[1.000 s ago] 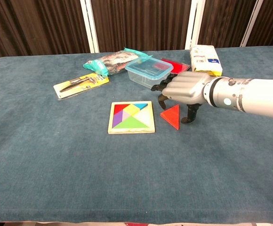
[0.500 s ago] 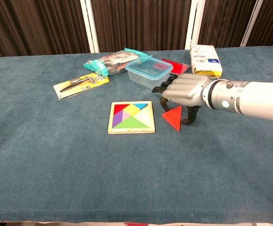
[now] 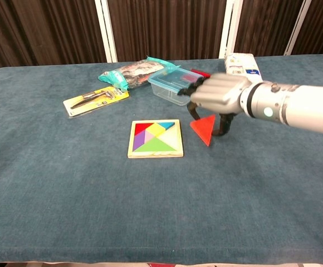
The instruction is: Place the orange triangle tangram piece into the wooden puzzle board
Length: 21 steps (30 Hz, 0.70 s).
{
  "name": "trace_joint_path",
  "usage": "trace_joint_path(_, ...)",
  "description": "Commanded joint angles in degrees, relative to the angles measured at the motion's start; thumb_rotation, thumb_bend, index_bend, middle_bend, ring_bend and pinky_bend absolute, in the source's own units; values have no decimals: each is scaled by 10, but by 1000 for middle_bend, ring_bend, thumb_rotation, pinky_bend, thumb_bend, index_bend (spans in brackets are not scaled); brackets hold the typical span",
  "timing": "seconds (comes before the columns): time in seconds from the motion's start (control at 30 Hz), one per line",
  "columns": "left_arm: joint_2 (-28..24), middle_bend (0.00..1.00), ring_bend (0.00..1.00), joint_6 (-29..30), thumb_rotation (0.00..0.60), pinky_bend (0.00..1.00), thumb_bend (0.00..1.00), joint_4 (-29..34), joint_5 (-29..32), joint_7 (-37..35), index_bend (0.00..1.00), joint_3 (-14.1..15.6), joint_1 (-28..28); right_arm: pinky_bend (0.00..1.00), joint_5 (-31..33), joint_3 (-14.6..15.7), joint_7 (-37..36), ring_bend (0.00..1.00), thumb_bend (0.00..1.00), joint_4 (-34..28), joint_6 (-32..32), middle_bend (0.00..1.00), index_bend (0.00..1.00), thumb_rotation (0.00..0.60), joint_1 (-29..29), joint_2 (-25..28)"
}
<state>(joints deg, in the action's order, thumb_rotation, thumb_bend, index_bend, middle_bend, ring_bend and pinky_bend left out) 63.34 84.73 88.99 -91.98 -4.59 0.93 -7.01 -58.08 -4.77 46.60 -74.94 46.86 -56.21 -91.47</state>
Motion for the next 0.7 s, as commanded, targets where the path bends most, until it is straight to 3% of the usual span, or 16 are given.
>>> trace_joint_path(0.03,0,0,9,0,600,127,456,-1,0,-1,0,1,1,0,-10,-11,21,0,471,-21,33,0,629,600,-3,12)
trace_joint_path(0.23,-2,0,10,-5,600,128,456,-4,15,-8,0,-5,0,0,32,-38,84,0,471,-23,58,0,629,600,-27,-14)
trace_joint_path(0.37,-4,0,10,-6,600,129,456,-5,20,-15,0,-8,-1,0,66,-54,109,0,471,21,63,0,628,600,-48,-67)
trace_joint_path(0.7,-6,0,10,-1,600,129,456,-9,11,-23,0,-6,0,0,47,-46,113,0,471,120,57,10,630,600,-73,-147)
